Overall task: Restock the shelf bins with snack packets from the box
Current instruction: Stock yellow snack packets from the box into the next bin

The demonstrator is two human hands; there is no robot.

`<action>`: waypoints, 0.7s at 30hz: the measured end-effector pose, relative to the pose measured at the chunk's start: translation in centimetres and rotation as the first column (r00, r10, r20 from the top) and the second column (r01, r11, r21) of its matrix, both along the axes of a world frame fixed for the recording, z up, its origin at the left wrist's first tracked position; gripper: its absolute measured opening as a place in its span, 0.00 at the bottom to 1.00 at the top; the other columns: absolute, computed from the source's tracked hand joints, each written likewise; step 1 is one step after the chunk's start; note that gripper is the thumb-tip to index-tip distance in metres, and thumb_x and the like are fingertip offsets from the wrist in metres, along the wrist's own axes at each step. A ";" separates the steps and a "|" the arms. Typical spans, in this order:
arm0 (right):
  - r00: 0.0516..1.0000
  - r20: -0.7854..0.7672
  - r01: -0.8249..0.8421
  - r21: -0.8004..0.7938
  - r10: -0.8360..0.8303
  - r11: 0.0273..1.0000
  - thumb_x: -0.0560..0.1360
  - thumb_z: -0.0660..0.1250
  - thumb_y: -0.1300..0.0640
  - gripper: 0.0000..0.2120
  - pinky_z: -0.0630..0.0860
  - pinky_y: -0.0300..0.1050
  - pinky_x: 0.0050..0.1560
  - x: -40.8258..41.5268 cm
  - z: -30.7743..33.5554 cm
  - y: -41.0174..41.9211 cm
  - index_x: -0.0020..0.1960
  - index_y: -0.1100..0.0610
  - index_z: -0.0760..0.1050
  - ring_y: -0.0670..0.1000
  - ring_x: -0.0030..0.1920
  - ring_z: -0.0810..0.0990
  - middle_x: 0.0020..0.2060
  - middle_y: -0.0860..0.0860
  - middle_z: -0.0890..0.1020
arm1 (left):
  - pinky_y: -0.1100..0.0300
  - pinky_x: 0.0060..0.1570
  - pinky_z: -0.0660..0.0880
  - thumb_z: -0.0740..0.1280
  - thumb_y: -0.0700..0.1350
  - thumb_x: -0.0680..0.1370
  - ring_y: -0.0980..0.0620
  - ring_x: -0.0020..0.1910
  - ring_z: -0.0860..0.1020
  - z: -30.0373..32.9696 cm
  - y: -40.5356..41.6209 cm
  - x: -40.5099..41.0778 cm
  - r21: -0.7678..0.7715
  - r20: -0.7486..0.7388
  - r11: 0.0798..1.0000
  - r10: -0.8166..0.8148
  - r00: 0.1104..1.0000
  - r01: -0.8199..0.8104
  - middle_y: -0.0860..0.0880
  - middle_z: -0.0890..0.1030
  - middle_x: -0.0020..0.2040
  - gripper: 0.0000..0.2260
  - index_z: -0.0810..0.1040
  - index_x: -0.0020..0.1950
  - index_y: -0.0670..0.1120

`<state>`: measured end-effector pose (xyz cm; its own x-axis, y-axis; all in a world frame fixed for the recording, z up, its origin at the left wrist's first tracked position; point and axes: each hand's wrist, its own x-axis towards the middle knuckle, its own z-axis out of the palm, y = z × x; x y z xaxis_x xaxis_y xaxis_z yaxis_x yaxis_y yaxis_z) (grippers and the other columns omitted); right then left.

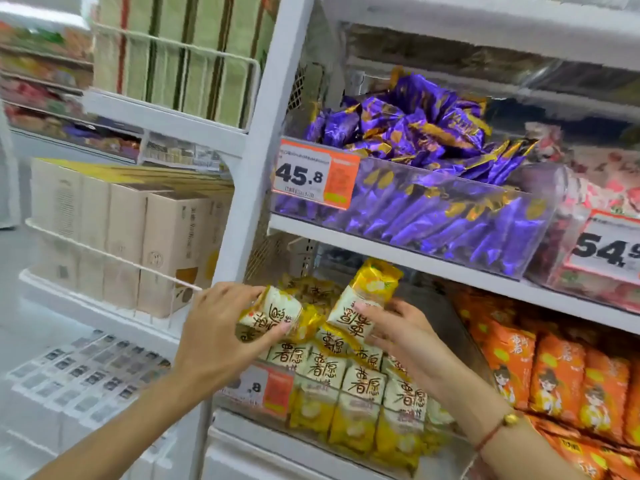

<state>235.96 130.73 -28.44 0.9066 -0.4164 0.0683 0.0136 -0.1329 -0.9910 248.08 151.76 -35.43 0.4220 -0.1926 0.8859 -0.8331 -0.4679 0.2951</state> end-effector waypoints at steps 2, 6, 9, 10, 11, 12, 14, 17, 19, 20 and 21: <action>0.999 -0.054 0.004 -0.084 -0.009 0.996 0.68 0.75 0.49 0.25 0.78 0.50 0.58 1.9 -0.1 0.0 0.62 0.53 0.74 0.50 0.53 0.83 0.51 0.50 0.84 | 0.60 0.55 0.67 0.65 0.67 0.71 0.55 0.54 0.74 -0.6 0.6 0.9 0.046 0.093 0.999 -0.008 0.996 0.004 0.56 0.78 0.51 0.25 0.80 0.54 0.47; 0.990 -0.136 0.016 -0.176 -0.040 0.984 0.67 0.76 0.48 0.25 0.78 0.52 0.54 4.8 0.3 -0.7 0.61 0.51 0.75 0.53 0.48 0.83 0.47 0.51 0.84 | 0.59 0.63 0.65 0.67 0.65 0.72 0.51 0.60 0.72 -1.6 1.0 1.4 0.067 0.087 0.998 -0.013 0.996 0.007 0.51 0.78 0.59 0.26 0.80 0.57 0.45; 0.975 -0.197 0.048 -0.249 -0.100 0.967 0.48 0.83 0.41 0.41 0.80 0.51 0.52 5.5 0.5 -1.6 0.58 0.54 0.78 0.53 0.48 0.84 0.48 0.52 0.85 | 0.62 0.64 0.62 0.67 0.64 0.72 0.49 0.61 0.71 -2.0 0.4 0.9 0.019 0.060 1.000 -0.015 0.998 0.014 0.49 0.77 0.61 0.25 0.79 0.56 0.44; 0.969 -0.216 0.068 -0.238 -0.121 0.969 0.42 0.83 0.40 0.46 0.80 0.52 0.52 5.5 0.4 -1.9 0.57 0.56 0.79 0.54 0.49 0.84 0.48 0.53 0.85 | 0.62 0.64 0.61 0.67 0.64 0.72 0.49 0.61 0.71 -2.2 0.2 0.8 0.006 0.053 1.000 -0.017 0.998 0.017 0.49 0.76 0.62 0.25 0.79 0.56 0.44; 0.970 -0.209 0.083 -0.207 -0.127 0.975 0.39 0.83 0.41 0.48 0.80 0.52 0.51 5.5 0.2 -2.2 0.56 0.57 0.79 0.55 0.49 0.84 0.48 0.54 0.85 | 0.62 0.64 0.61 0.66 0.64 0.73 0.49 0.61 0.71 -2.3 0.1 0.7 -0.002 0.047 1.000 -0.022 0.999 0.022 0.49 0.76 0.62 0.25 0.78 0.57 0.44; 0.973 -0.193 0.097 -0.155 -0.126 0.983 0.41 0.83 0.44 0.45 0.80 0.51 0.51 5.5 0.1 -2.3 0.56 0.58 0.80 0.55 0.50 0.83 0.48 0.55 0.85 | 0.63 0.64 0.61 0.66 0.64 0.73 0.50 0.61 0.71 -2.4 0.1 0.6 -0.007 0.044 1.000 -0.027 0.999 0.027 0.49 0.76 0.62 0.26 0.78 0.57 0.44; 0.984 -0.135 0.123 0.020 -0.120 0.992 0.51 0.82 0.51 0.36 0.79 0.50 0.51 5.7 0.1 -2.4 0.57 0.59 0.79 0.54 0.52 0.82 0.49 0.55 0.85 | 0.63 0.65 0.61 0.66 0.65 0.72 0.50 0.62 0.71 -2.3 0.2 0.7 -0.011 0.049 0.999 -0.039 0.998 0.040 0.49 0.77 0.62 0.26 0.78 0.56 0.44; 0.984 -0.054 0.174 0.165 -0.168 0.971 0.62 0.78 0.60 0.27 0.77 0.45 0.46 6.3 -0.3 -2.3 0.60 0.59 0.77 0.51 0.51 0.80 0.52 0.54 0.83 | 0.56 0.68 0.62 0.67 0.65 0.72 0.51 0.62 0.71 -1.9 0.7 1.2 -0.017 0.104 0.999 -0.048 0.993 0.050 0.48 0.78 0.61 0.25 0.79 0.53 0.43; 0.972 -0.061 0.229 0.056 -0.226 0.972 0.61 0.80 0.56 0.27 0.78 0.47 0.45 6.8 -0.7 -2.1 0.58 0.57 0.77 0.51 0.50 0.80 0.49 0.52 0.83 | 0.51 0.69 0.64 0.65 0.65 0.73 0.52 0.64 0.70 -1.4 0.9 1.5 -0.045 0.098 0.997 -0.056 0.994 0.061 0.49 0.77 0.61 0.26 0.79 0.53 0.42; 0.967 -0.068 0.243 -0.023 -0.244 0.970 0.58 0.82 0.52 0.29 0.79 0.51 0.48 7.1 -0.8 -1.8 0.56 0.55 0.78 0.52 0.50 0.81 0.48 0.52 0.84 | 0.51 0.69 0.63 0.64 0.65 0.74 0.52 0.65 0.70 -1.2 1.0 1.7 -0.060 0.091 0.996 -0.060 0.994 0.066 0.50 0.77 0.62 0.27 0.79 0.54 0.41; 0.966 -0.065 0.243 -0.091 -0.250 0.966 0.55 0.82 0.47 0.31 0.79 0.53 0.52 7.4 -0.9 -1.5 0.55 0.55 0.78 0.53 0.50 0.81 0.48 0.52 0.84 | 0.51 0.70 0.63 0.64 0.65 0.74 0.52 0.66 0.70 -1.1 1.1 1.9 -0.068 0.091 0.995 -0.062 0.994 0.068 0.51 0.76 0.62 0.27 0.79 0.55 0.41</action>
